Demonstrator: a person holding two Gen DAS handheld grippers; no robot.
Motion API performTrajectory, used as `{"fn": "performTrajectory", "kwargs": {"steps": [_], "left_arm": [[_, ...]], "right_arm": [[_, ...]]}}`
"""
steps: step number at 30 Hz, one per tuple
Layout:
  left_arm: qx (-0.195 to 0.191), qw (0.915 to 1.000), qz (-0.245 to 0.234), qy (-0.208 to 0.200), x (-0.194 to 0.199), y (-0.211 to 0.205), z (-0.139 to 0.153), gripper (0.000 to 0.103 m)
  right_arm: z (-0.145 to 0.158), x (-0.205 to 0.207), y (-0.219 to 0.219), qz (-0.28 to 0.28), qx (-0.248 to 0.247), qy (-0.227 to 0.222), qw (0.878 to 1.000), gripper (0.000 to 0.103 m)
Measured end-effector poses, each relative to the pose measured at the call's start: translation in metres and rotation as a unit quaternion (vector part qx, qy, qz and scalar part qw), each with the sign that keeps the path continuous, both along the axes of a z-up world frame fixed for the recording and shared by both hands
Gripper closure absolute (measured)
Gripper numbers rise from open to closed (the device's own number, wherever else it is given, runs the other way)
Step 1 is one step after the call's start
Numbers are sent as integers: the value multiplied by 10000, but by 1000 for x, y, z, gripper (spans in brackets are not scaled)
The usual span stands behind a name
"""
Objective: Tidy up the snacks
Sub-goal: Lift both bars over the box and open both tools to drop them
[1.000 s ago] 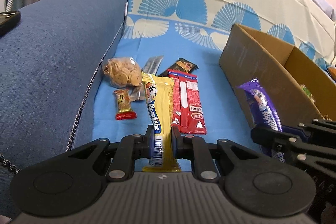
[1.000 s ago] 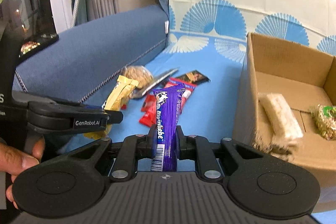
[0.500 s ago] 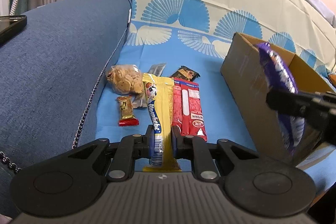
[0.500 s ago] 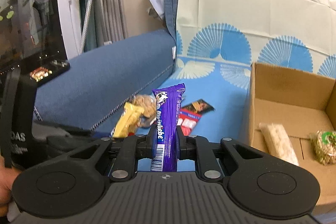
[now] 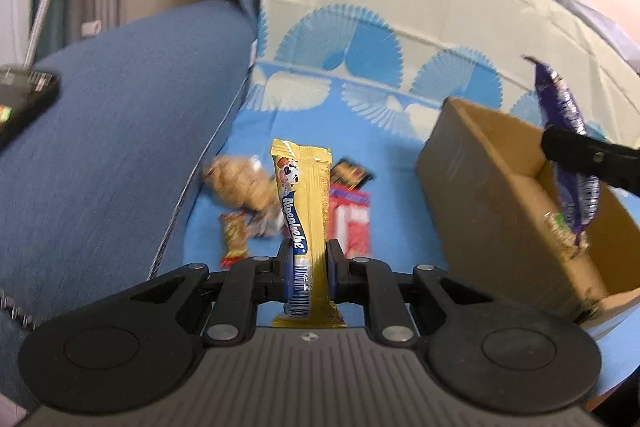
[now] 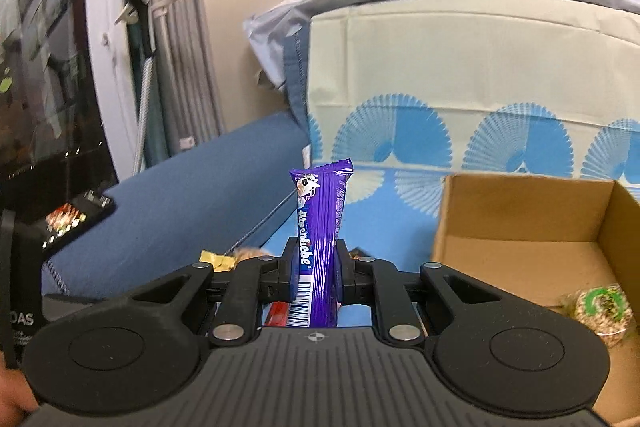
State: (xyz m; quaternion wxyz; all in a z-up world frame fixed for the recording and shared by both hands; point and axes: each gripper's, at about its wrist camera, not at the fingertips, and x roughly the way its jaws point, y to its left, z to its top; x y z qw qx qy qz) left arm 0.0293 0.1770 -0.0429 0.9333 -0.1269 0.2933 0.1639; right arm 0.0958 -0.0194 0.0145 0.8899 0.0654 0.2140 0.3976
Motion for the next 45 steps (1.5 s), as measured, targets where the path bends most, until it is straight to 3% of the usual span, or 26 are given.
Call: {"fn": "performTrajectory", "kwargs": {"steps": [12,24,33,45], "left_arm": [[152,9938,-778,-779,56,-69,70,86],[10,9801,-1587,-1196,124,-156,108,86],[-39,9735,-1816,-1390,142,-181,121,86],[-77,9717,-1856,-1456,144,-179,127,86]], "right_arm": [[16,39,-59,-1203,526,266,9910,86],[6,76,-139,-2735,812,758,9555,86],[2,76,-158,-3046,873,707,9458,86],[3,72,-153,-3040,806,536,9477,86]]}}
